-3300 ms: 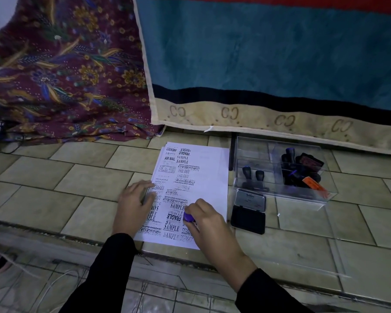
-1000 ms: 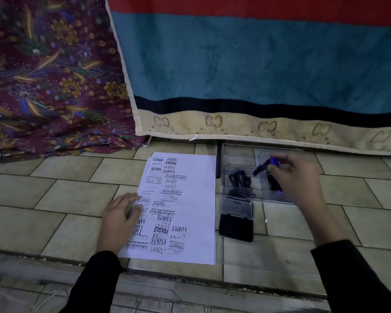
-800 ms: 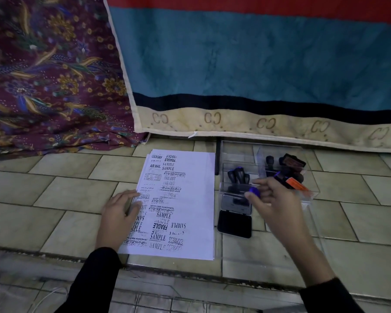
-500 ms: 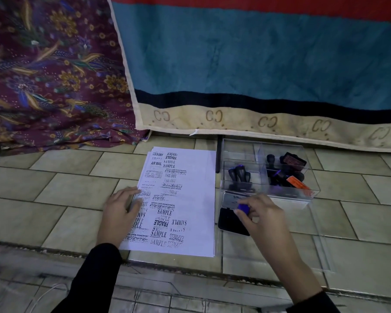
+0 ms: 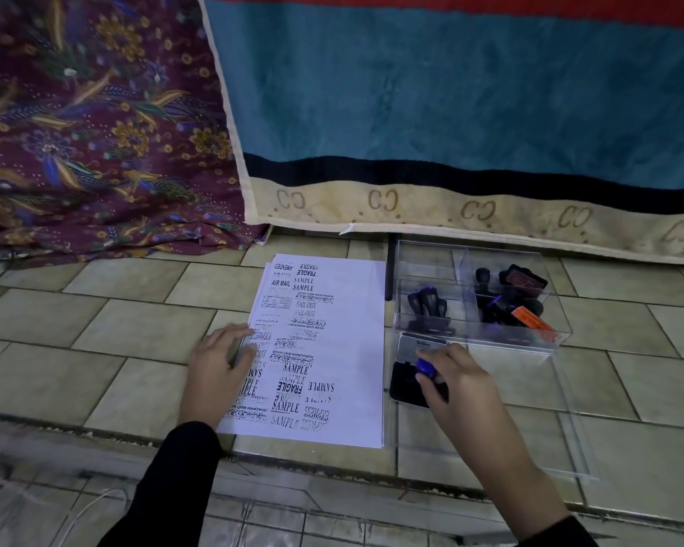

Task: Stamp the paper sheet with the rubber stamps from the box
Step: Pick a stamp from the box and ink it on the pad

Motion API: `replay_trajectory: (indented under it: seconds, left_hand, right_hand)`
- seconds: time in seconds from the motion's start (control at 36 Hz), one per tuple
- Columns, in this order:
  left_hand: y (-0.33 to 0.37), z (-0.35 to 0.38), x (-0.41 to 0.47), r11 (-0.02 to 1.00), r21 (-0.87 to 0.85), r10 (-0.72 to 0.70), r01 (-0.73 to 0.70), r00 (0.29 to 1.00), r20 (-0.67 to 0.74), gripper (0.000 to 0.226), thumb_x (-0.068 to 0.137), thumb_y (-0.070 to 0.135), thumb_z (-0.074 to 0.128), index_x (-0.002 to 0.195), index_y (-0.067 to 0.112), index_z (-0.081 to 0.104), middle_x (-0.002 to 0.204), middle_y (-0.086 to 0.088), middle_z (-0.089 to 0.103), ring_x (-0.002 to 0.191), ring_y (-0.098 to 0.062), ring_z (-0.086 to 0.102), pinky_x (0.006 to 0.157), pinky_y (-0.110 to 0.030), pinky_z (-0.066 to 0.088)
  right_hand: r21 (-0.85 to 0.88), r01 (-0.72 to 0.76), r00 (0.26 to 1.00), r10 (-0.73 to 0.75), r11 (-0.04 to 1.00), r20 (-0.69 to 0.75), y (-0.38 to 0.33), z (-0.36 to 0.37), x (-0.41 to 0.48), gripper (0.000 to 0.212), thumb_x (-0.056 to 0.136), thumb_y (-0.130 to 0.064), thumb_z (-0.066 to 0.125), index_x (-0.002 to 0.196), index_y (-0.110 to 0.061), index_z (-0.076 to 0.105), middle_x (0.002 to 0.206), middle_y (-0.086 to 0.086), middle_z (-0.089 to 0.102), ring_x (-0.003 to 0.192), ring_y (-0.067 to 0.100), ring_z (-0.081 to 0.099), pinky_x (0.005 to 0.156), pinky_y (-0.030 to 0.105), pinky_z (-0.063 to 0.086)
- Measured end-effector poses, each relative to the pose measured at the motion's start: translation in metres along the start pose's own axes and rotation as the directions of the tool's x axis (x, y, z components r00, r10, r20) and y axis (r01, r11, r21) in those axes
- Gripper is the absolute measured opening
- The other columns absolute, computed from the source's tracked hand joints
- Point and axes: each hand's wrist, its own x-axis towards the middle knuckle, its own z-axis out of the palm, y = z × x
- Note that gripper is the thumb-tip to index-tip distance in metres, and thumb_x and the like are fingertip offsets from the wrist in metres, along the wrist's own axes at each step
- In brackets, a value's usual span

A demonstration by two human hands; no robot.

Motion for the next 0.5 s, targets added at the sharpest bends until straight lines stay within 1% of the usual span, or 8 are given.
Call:
replay_trajectory:
  seconds: [0.08, 0.17, 0.25, 0.31, 0.39, 0.44, 0.5]
  left_hand:
    - [-0.001, 0.000, 0.000, 1.000, -0.008, -0.001, 0.001, 1.000, -0.014, 0.023, 0.091, 0.025, 0.061, 0.111, 0.017, 0.069, 0.118, 0.008, 0.065, 0.112, -0.017, 0.057, 0.103, -0.041, 0.044]
    - [-0.001, 0.001, 0.000, 1.000, 0.001, 0.010, -0.010, 1.000, -0.022, 0.026, 0.089, 0.028, 0.060, 0.110, 0.017, 0.070, 0.117, 0.008, 0.065, 0.111, -0.017, 0.057, 0.102, -0.041, 0.044]
    - [-0.001, 0.001, 0.000, 1.000, 0.011, 0.017, -0.017, 0.999, -0.030, 0.020, 0.091, 0.016, 0.066, 0.111, 0.016, 0.070, 0.118, 0.006, 0.065, 0.111, -0.017, 0.057, 0.102, -0.041, 0.044]
    - [-0.001, 0.001, 0.000, 1.000, 0.020, 0.023, -0.022, 0.999, -0.033, 0.020, 0.091, 0.014, 0.067, 0.111, 0.015, 0.070, 0.118, 0.005, 0.065, 0.111, -0.018, 0.057, 0.102, -0.040, 0.044]
    - [-0.001, 0.001, 0.000, 1.000, 0.013, 0.011, -0.011, 0.999, -0.032, 0.020, 0.092, 0.016, 0.066, 0.111, 0.017, 0.070, 0.119, 0.006, 0.065, 0.112, -0.019, 0.057, 0.102, -0.039, 0.044]
    - [0.000, 0.000, -0.001, 1.000, 0.012, 0.008, -0.008, 0.999, -0.031, 0.020, 0.092, 0.018, 0.066, 0.112, 0.018, 0.069, 0.119, 0.007, 0.065, 0.113, -0.018, 0.056, 0.102, -0.039, 0.043]
    - [0.001, 0.000, -0.002, 1.000, 0.025, 0.009, -0.009, 0.999, -0.035, 0.020, 0.092, 0.017, 0.066, 0.112, 0.017, 0.070, 0.119, 0.006, 0.065, 0.112, -0.017, 0.056, 0.101, -0.037, 0.043]
  right_hand:
    - [0.009, -0.006, 1.000, 0.005, 1.000, 0.014, -0.002, -0.001, -0.001, 0.029, 0.076, -0.008, 0.074, 0.104, -0.012, 0.068, 0.097, -0.003, 0.062, 0.072, 0.003, 0.057, 0.070, 0.010, 0.047]
    - [0.073, 0.012, 1.000, -0.012, 0.997, -0.004, -0.012, -0.001, 0.004, 0.023, 0.075, -0.008, 0.075, 0.097, -0.012, 0.069, 0.093, -0.004, 0.062, 0.069, 0.003, 0.057, 0.071, 0.010, 0.045]
    - [0.161, 0.074, 0.997, -0.077, 0.984, 0.010, -0.034, 0.007, 0.014, 0.023, 0.078, -0.012, 0.073, 0.101, -0.012, 0.068, 0.092, -0.003, 0.062, 0.070, 0.005, 0.058, 0.072, 0.008, 0.043]
    - [0.191, 0.134, 0.988, -0.145, 0.972, 0.044, -0.049, 0.017, 0.022, 0.025, 0.081, -0.014, 0.071, 0.106, -0.011, 0.067, 0.095, 0.000, 0.063, 0.074, 0.009, 0.061, 0.075, 0.013, 0.047]
    - [0.199, 0.171, 0.975, -0.194, 0.965, 0.104, -0.065, 0.036, 0.032, 0.030, 0.088, -0.018, 0.063, 0.117, -0.012, 0.061, 0.105, 0.002, 0.059, 0.085, 0.014, 0.062, 0.082, 0.025, 0.051]
    - [0.200, 0.179, 0.967, -0.210, 0.963, 0.143, -0.071, 0.045, 0.037, 0.032, 0.091, -0.021, 0.058, 0.122, -0.013, 0.058, 0.111, 0.001, 0.056, 0.091, 0.016, 0.060, 0.084, 0.027, 0.050]
    - [0.182, 0.190, 0.959, -0.222, 0.965, 0.175, -0.075, 0.051, 0.040, 0.033, 0.093, -0.023, 0.055, 0.124, -0.014, 0.056, 0.114, 0.001, 0.054, 0.095, 0.017, 0.059, 0.084, 0.026, 0.049]
